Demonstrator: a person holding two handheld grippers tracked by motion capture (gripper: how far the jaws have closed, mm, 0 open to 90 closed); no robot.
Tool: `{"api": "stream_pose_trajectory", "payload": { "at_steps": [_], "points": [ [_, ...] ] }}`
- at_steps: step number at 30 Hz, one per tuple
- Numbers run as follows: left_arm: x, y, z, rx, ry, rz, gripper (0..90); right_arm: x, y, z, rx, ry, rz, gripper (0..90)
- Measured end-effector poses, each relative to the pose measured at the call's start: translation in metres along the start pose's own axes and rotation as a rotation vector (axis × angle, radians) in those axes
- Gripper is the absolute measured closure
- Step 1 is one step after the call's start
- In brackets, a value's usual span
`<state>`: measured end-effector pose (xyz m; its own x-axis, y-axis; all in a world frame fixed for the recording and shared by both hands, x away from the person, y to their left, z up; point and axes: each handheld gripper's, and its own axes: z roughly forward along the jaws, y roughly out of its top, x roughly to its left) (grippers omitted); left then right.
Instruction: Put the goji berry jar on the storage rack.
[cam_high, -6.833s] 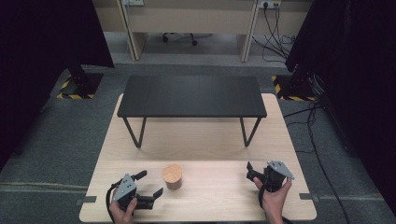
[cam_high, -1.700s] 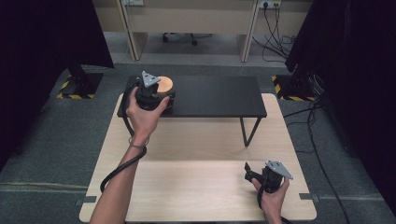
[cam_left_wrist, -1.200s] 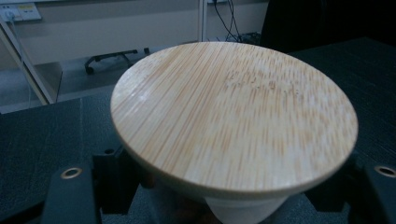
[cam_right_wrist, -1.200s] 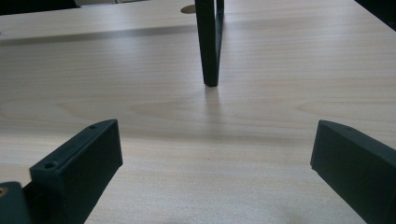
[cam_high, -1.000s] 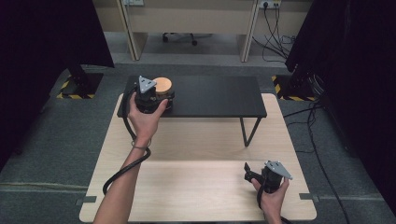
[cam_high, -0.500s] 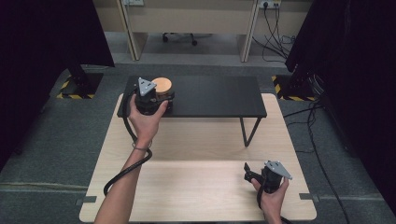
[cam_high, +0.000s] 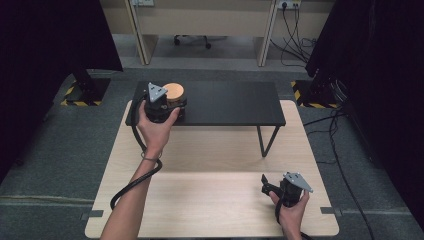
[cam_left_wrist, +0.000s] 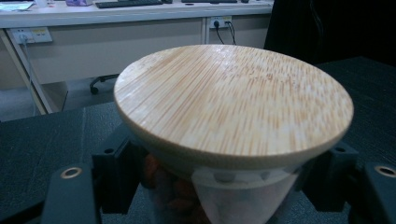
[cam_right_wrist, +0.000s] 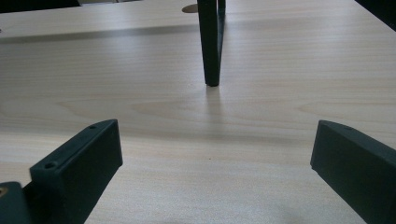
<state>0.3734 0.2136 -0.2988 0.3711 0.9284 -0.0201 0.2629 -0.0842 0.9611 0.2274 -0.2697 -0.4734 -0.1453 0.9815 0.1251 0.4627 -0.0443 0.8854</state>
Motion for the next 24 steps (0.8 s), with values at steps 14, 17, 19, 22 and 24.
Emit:
{"api": "stream_pose_trajectory", "payload": {
  "at_steps": [14, 17, 19, 22, 24],
  "points": [
    [-0.003, -0.006, -0.014, -0.028, -0.016, 0.036, 10.9, -0.001, 0.001, 0.000, 0.003, 0.005, 0.004, 2.0],
    [-0.005, -0.008, -0.021, -0.050, -0.003, 0.041, 8.1, -0.002, 0.000, 0.000, 0.001, 0.007, 0.011, 2.0],
    [-0.008, -0.007, -0.025, -0.070, 0.015, 0.045, 5.1, -0.003, 0.000, 0.000, 0.001, 0.008, 0.012, 2.0],
    [-0.009, -0.007, -0.029, -0.092, 0.037, 0.046, 3.0, -0.002, 0.000, 0.000, 0.001, 0.007, 0.007, 2.1],
    [-0.008, -0.007, -0.032, -0.087, 0.037, 0.043, 2.9, -0.002, 0.000, 0.000, -0.001, 0.007, 0.005, 2.0]
  ]
}}
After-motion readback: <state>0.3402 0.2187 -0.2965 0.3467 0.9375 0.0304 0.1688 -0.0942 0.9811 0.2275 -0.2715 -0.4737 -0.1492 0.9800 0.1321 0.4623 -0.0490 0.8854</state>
